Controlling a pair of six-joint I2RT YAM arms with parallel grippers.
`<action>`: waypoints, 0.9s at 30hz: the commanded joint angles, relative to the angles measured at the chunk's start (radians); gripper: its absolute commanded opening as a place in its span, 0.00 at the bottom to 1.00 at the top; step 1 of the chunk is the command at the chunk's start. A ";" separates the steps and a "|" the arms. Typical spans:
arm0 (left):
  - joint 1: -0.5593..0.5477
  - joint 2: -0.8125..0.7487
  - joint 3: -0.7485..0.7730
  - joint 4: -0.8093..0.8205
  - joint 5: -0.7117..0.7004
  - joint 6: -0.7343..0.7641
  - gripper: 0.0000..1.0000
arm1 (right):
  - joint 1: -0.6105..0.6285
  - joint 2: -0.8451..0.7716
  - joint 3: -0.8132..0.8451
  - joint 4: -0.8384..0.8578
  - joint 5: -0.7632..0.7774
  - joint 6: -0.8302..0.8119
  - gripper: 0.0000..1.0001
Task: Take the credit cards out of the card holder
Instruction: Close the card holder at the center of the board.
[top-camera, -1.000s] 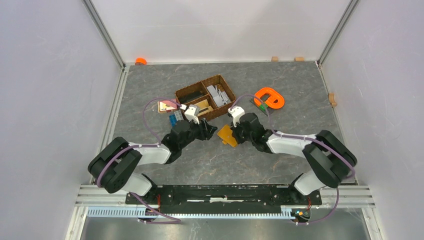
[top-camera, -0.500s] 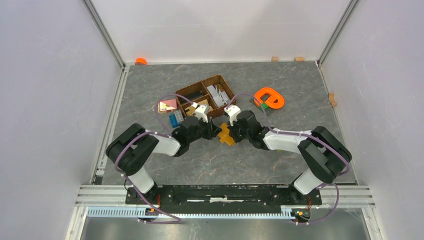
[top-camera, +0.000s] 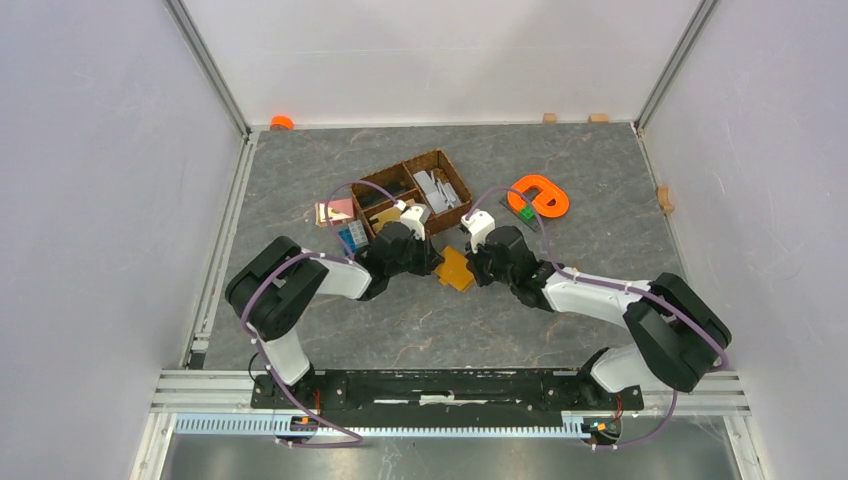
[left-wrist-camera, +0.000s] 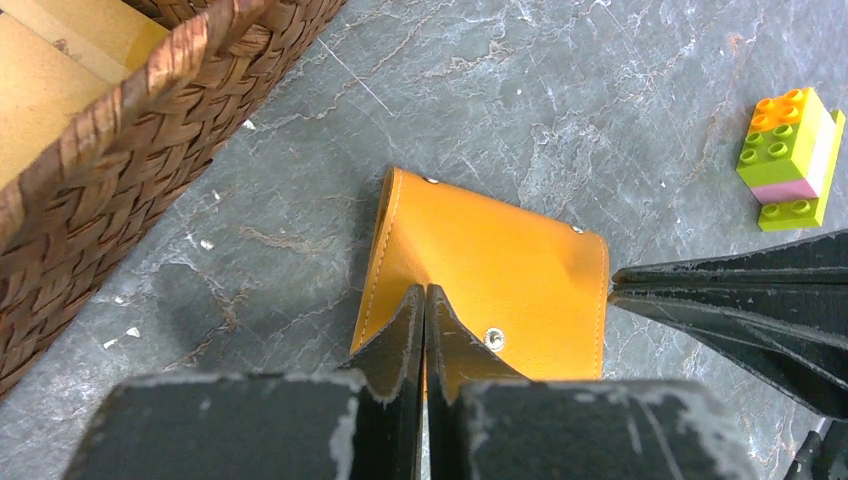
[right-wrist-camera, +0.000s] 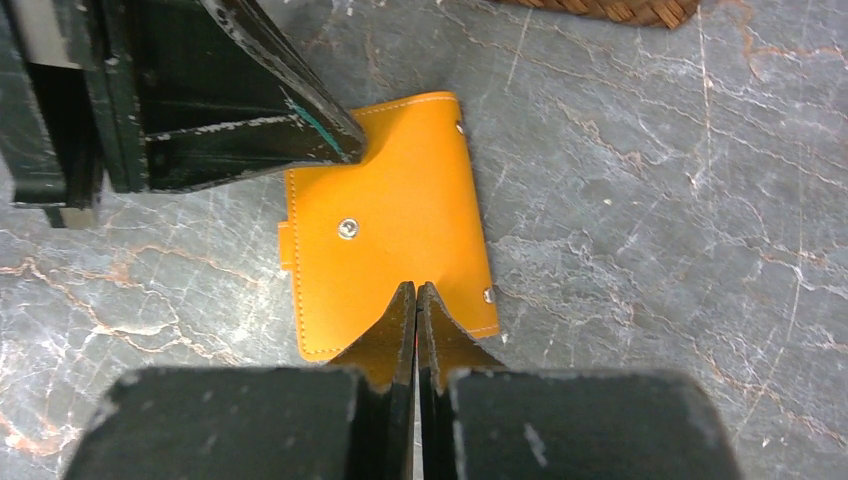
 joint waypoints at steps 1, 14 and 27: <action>0.001 0.022 0.027 -0.037 -0.007 0.042 0.03 | 0.001 0.020 0.010 -0.021 0.048 0.001 0.00; 0.001 -0.135 -0.040 -0.029 -0.027 0.015 0.02 | 0.001 -0.064 -0.045 0.025 0.054 0.030 0.00; 0.003 -0.635 -0.097 -0.324 -0.244 0.009 0.44 | 0.001 -0.430 -0.174 0.152 0.380 0.046 0.07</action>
